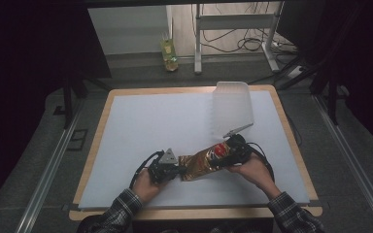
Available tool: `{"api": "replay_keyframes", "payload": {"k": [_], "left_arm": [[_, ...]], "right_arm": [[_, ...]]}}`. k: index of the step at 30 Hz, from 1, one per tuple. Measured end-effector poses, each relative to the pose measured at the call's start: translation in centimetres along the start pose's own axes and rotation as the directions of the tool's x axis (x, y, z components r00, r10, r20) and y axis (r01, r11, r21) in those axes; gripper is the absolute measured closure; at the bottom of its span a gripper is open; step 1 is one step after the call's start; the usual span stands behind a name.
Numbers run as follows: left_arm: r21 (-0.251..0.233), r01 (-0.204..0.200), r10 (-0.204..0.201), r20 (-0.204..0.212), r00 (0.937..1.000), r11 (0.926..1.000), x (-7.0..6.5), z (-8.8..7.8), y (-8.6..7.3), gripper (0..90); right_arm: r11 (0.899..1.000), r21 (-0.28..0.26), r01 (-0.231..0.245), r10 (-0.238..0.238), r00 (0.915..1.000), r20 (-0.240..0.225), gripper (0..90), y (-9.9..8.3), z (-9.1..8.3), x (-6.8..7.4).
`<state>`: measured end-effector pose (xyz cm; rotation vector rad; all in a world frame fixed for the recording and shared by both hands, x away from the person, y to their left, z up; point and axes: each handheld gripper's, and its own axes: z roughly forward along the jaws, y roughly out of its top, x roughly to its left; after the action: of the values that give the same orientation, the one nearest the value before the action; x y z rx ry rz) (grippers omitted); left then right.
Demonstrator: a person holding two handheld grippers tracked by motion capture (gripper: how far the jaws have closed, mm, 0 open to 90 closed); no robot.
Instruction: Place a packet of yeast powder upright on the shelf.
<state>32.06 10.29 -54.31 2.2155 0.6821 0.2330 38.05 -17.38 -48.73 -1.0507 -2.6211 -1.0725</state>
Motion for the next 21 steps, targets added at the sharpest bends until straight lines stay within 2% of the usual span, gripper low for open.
{"api": "replay_keyframes", "payload": {"k": [1,3,5,8,11,12,13,15,18,21], "left_arm": [[0.0,0.001,-0.001,0.0,1.0,1.0,0.0,0.0,0.0,89.8],[0.0,0.002,-0.002,0.001,1.0,1.0,0.02,0.0,0.02,89.8],[0.012,-0.011,0.011,0.001,0.9999,0.9999,0.12,-0.09,0.03,89.7],[0.0,0.004,-0.004,-0.003,1.0,1.0,-0.04,-0.02,0.0,89.6],[0.009,-0.007,0.007,-0.011,0.9999,0.9999,0.06,-0.16,0.01,87.4],[-0.002,0.005,-0.005,-0.011,0.9999,1.0,0.03,-0.12,-0.02,85.2],[0.006,-0.003,0.003,-0.012,0.9999,1.0,0.12,-0.21,-0.02,85.2],[0.002,0.019,-0.019,-0.009,0.9998,0.9998,0.17,-0.33,0.01,81.9],[0.007,0.025,-0.025,0.004,0.9997,0.9997,0.35,-0.57,-0.03,78.2],[-0.004,0.05,-0.05,0.014,0.9987,0.9988,0.43,-0.84,-0.06,70.9]], "right_arm": [[0.999,-0.006,-0.034,0.034,0.9985,-0.042,44.3,0.27,0.13,-0.27],[0.999,-0.004,-0.049,0.048,0.9972,-0.057,44.6,0.43,0.24,-0.35],[0.999,-0.005,-0.046,0.046,0.997,-0.062,45.2,0.49,0.31,-0.4],[0.998,-0.006,-0.065,0.064,0.9967,-0.05,52.9,0.64,0.43,-0.36],[0.999,-0.019,-0.05,0.048,0.9968,-0.064,60.0,0.71,0.2,-0.23],[0.999,-0.026,-0.043,0.041,0.9969,-0.068,62.3,0.77,0.08,-0.07],[0.999,-0.026,-0.043,0.041,0.9969,-0.068,62.3,0.77,0.08,-0.07],[0.999,-0.037,-0.022,0.02,0.9974,-0.07,64.7,0.9,-0.11,0.23],[0.999,-0.041,-0.01,0.007,0.9973,-0.072,65.7,0.99,-0.2,0.36],[0.999,-0.043,0.008,-0.012,0.997,-0.077,67.1,1.13,-0.4,0.6]]}}
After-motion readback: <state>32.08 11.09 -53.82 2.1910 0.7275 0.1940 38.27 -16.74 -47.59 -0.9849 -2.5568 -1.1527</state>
